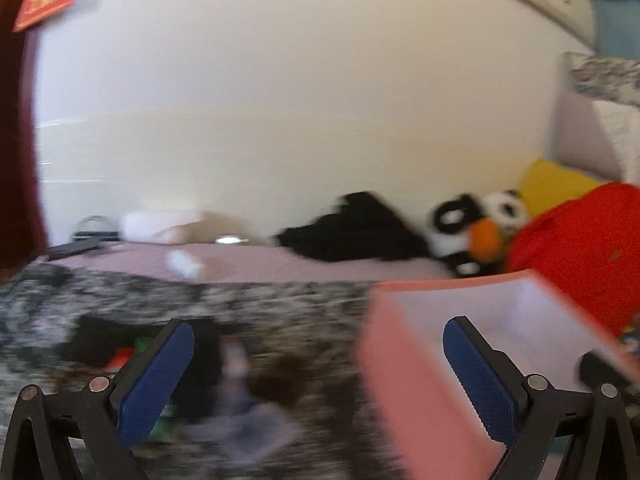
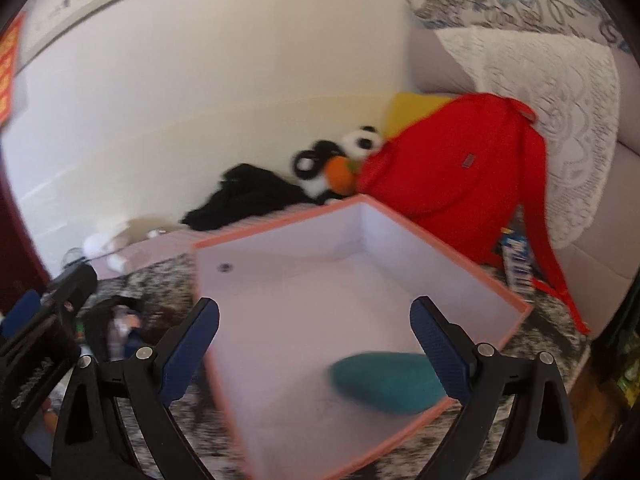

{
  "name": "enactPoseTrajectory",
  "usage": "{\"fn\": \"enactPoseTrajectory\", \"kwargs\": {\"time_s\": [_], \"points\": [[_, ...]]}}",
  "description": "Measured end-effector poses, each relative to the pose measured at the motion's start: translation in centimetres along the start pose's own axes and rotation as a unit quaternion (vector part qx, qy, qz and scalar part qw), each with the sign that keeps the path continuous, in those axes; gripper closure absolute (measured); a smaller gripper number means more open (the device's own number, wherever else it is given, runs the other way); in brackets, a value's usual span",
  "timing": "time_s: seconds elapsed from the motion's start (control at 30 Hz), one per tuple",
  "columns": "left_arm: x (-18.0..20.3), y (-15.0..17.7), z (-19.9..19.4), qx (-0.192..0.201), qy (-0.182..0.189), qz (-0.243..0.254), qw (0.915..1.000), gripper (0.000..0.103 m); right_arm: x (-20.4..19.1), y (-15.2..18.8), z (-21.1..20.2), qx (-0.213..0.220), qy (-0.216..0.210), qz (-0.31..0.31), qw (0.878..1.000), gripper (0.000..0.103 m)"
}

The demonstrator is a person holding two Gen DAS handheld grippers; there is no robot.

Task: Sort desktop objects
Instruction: 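Carry both held items over the pink box and open both grippers, then grasp the white ribbed cup with the left gripper while the right gripper grasps the clear box of dark pieces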

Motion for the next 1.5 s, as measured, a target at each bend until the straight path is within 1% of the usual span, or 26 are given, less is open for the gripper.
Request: {"fn": "enactPoseTrajectory", "kwargs": {"time_s": [0.1,0.17,0.23,0.3,0.37,0.43,0.5,0.6,0.67,0.73,0.83,0.87,0.9,0.93,0.97,1.0,1.03,1.1,1.27,1.37,1.43,1.5], "points": [[-4.0,1.2,-0.2,-0.012,-0.035,0.017,0.9991,0.000,-3.7,0.5,-0.4,-0.002,-0.033,-0.011,0.999,0.005],[-6.9,2.5,-0.1,-0.024,-0.052,0.032,0.9978,0.000,-6.3,1.0,-0.6,-0.004,-0.056,-0.021,0.998,0.005],[-9.4,3.9,0.1,-0.035,-0.060,0.042,0.9967,0.000,-9.1,1.6,-0.7,-0.001,-0.075,-0.039,0.996,0.005],[-11.5,5.8,0.6,-0.051,-0.063,0.056,0.9952,0.000,-12.3,2.4,-0.7,0.007,-0.092,-0.073,0.993,0.005],[-13.6,7.9,1.4,-0.070,-0.065,0.070,0.9930,0.000,-15.7,3.7,-0.2,0.015,-0.112,-0.123,0.986,0.004],[-14.8,9.8,2.2,-0.091,-0.060,0.075,0.9912,0.000,-18.8,5.8,1.3,0.010,-0.128,-0.177,0.976,0.003],[-15.7,11.6,3.2,-0.113,-0.051,0.074,0.9896,0.000,-21.1,8.5,4.0,-0.019,-0.130,-0.225,0.965,0.003],[-16.2,12.9,4.7,-0.130,-0.042,0.063,0.9887,0.000,-23.0,12.2,8.2,-0.071,-0.128,-0.273,0.951,0.003],[-16.3,13.3,5.6,-0.140,-0.041,0.059,0.9876,0.000,-23.8,13.8,10.4,-0.097,-0.138,-0.284,0.944,0.003],[-16.2,13.9,6.6,-0.154,-0.046,0.060,0.9852,0.000,-24.2,15.0,11.9,-0.114,-0.151,-0.283,0.940,0.003],[-16.2,14.8,8.2,-0.182,-0.058,0.065,0.9795,0.000,-25.5,16.5,14.1,-0.128,-0.150,-0.297,0.934,0.003],[-16.4,15.1,8.7,-0.194,-0.064,0.063,0.9770,0.000,-25.8,16.7,14.8,-0.134,-0.153,-0.293,0.934,0.003],[-16.7,15.5,9.2,-0.207,-0.070,0.057,0.9742,0.003,-26.1,16.8,15.5,-0.140,-0.159,-0.285,0.935,0.003],[-17.0,15.8,9.5,-0.218,-0.073,0.053,0.9718,0.011,-26.4,16.9,16.2,-0.146,-0.165,-0.277,0.935,0.004],[-17.3,16.1,9.8,-0.227,-0.073,0.046,0.9700,0.015,-26.6,16.7,16.7,-0.155,-0.173,-0.267,0.936,0.004],[-17.5,16.2,9.9,-0.231,-0.071,0.037,0.9695,0.023,-26.7,16.6,17.2,-0.163,-0.180,-0.257,0.935,0.005],[-17.7,16.2,10.0,-0.232,-0.068,0.029,0.9699,0.025,-26.8,16.4,17.5,-0.165,-0.187,-0.252,0.935,0.013],[-17.6,16.1,9.9,-0.233,-0.062,0.022,0.9703,0.026,-26.7,16.0,17.5,-0.159,-0.191,-0.249,0.936,0.028],[-16.0,16.0,8.8,-0.236,-0.061,0.059,0.9680,0.026,-26.6,15.9,16.9,-0.165,-0.191,-0.266,0.930,0.028],[-15.1,14.8,7.4,-0.219,-0.061,0.071,0.9711,0.026,-26.6,15.5,15.7,-0.162,-0.190,-0.279,0.927,0.028],[-14.5,13.6,6.2,-0.203,-0.063,0.071,0.9746,0.026,-26.4,15.2,14.5,-0.152,-0.185,-0.284,0.929,0.028],[-14.4,12.6,5.3,-0.187,-0.064,0.060,0.9784,0.026,-26.0,14.4,13.4,-0.142,-0.179,-0.285,0.931,0.028]]}}
Point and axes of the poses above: each gripper's, at about its wrist camera, not at the fingertips, and z roughly the way its jaws point, x to its right, y to its underside, the point moved 8 cm from there along z, roughly the way its jaws point, and after that the axes turned 8 degrees about y, right-handed, at the moved point
